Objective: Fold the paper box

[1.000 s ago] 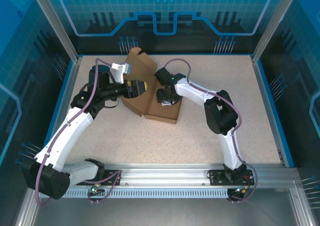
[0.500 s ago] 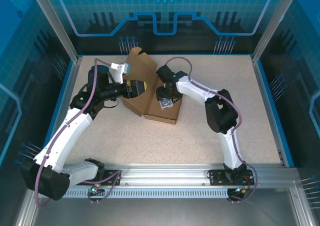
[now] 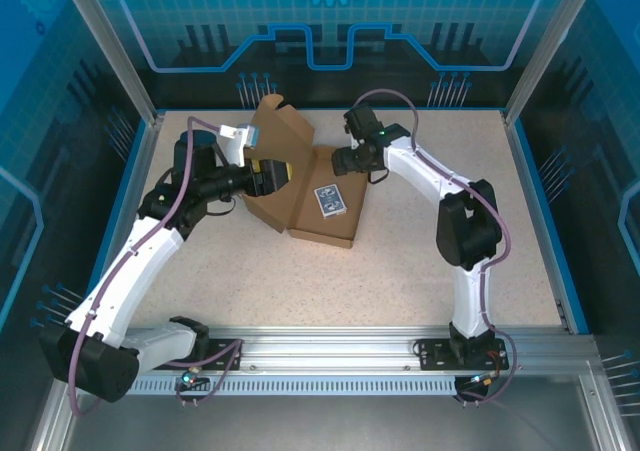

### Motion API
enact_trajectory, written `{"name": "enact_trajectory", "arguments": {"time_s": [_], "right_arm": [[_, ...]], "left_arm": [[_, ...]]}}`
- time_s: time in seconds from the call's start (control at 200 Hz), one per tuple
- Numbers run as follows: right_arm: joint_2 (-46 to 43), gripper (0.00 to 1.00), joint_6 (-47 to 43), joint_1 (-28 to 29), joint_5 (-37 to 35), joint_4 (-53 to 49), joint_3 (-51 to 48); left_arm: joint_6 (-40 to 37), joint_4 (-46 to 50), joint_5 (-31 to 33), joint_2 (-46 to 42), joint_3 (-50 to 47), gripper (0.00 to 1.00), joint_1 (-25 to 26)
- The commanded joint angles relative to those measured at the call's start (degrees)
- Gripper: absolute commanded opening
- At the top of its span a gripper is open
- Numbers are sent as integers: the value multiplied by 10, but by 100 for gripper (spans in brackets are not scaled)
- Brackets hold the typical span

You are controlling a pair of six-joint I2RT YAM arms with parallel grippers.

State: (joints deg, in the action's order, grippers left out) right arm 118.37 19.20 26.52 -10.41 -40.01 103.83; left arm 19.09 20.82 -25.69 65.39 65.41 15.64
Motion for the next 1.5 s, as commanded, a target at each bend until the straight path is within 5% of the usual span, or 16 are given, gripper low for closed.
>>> {"name": "enact_trajectory", "arguments": {"time_s": [0.0,0.525,1.496], "right_arm": [[47,82,-9,-17,-12,-10,54],[209,85,-117,-41,31,-9,225],[287,82,-314,-37,-17,-64,336]], "left_arm": [[-14,10,6,-13,-6,68,-4],[-14,6,1,-16,-8,68,-5],[-7,0,-9,-13,-12,68,-5]]}}
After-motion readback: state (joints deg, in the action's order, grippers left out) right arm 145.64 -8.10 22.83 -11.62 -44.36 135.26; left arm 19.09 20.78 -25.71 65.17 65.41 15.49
